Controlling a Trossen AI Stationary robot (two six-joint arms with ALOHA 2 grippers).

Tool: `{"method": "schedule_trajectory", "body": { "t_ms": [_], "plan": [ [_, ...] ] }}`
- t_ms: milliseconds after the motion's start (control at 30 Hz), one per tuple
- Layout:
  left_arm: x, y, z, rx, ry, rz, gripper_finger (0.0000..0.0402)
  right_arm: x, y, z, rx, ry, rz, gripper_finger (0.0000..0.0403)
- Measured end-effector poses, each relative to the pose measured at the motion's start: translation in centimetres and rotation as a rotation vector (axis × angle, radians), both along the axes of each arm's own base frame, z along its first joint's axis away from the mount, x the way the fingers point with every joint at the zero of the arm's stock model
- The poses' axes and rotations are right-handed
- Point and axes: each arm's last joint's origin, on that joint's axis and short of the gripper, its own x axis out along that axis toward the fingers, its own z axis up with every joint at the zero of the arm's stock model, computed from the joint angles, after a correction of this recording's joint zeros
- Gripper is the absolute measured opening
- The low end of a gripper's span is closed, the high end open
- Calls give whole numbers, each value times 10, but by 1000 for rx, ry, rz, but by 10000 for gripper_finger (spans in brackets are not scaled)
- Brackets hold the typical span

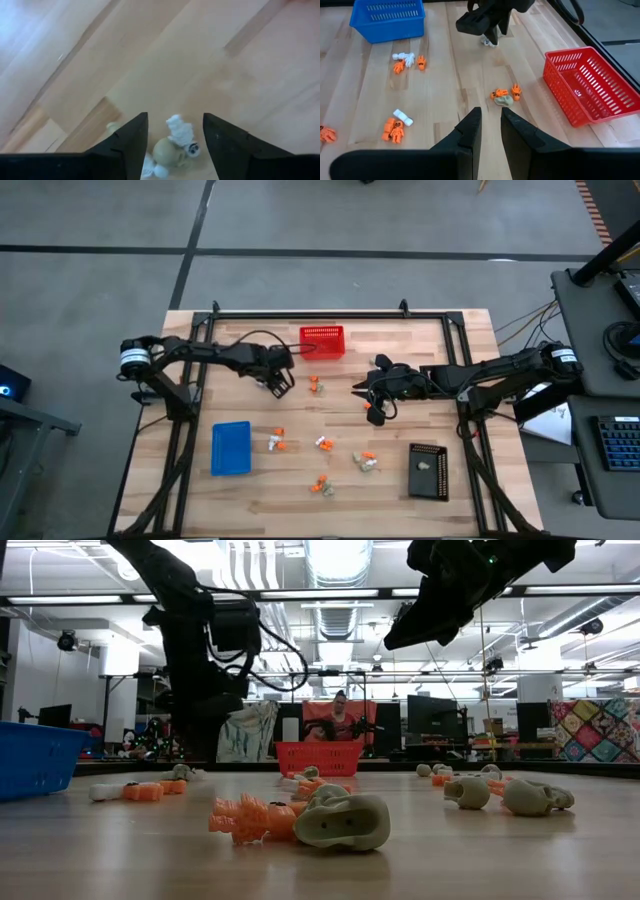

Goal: Sort Halloween decoration
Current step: Put the white skeleton toy into the blue bin

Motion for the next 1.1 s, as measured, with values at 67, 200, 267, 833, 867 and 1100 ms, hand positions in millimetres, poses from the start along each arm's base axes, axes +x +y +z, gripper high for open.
{"method": "schedule_trajectory", "body": {
  "t_ms": [67,200,267,833,867,1100],
  "plan": [
    [0,-1,0,-1,2,1,176,0,0,0,1,0,-1,63],
    [-1,-1,-1,-6,12,7,176,0,0,0,1,0,-1,63],
    [-2,-1,-1,-6,14,6,176,0,0,0,1,0,-1,63],
    [-5,-4,-12,0,-5,23,152,0,0,0,1,0,-1,63],
    [-5,-4,-12,0,-5,23,152,0,0,0,1,0,-1,63],
    [-9,-6,-18,-3,-3,31,151,0,0,0,1,0,-1,63]
  ]
}}
